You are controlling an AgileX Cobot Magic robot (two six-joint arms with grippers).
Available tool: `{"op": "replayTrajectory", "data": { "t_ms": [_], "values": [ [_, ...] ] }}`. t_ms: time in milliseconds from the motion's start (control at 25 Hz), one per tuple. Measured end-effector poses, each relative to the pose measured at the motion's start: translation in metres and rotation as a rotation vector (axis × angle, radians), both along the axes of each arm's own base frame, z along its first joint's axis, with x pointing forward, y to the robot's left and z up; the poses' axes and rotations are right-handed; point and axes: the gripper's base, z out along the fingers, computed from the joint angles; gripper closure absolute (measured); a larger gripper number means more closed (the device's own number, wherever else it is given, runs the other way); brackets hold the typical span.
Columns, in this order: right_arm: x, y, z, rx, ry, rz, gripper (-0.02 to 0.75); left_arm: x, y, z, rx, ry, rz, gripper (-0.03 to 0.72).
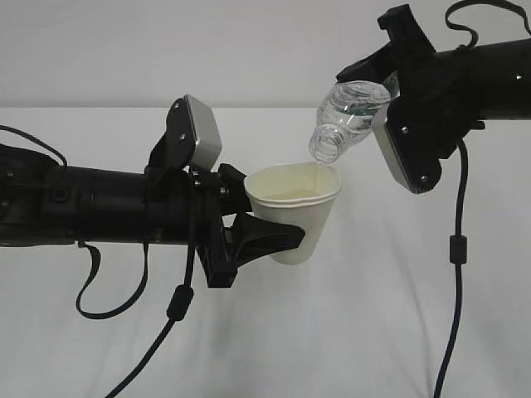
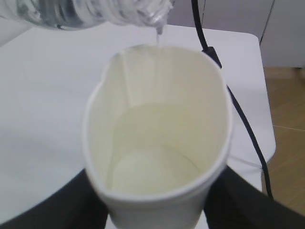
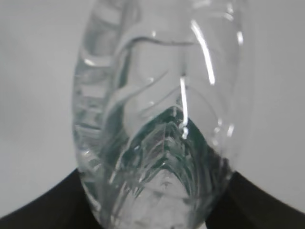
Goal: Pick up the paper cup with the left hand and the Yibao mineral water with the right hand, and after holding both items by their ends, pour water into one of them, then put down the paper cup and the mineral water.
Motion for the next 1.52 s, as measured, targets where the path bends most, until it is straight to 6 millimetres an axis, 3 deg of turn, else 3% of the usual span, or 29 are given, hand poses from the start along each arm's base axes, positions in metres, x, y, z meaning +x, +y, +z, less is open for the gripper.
{"op": "replayTrajectory", "data": {
  "t_ms": [1520],
  "values": [
    [-0.0005, 0.0001, 0.002, -0.037, -0.02, 0.021, 0.316, -0.0026, -0.0009, 0.0007, -0.006, -0.008, -0.033, 0.294]
  ]
}}
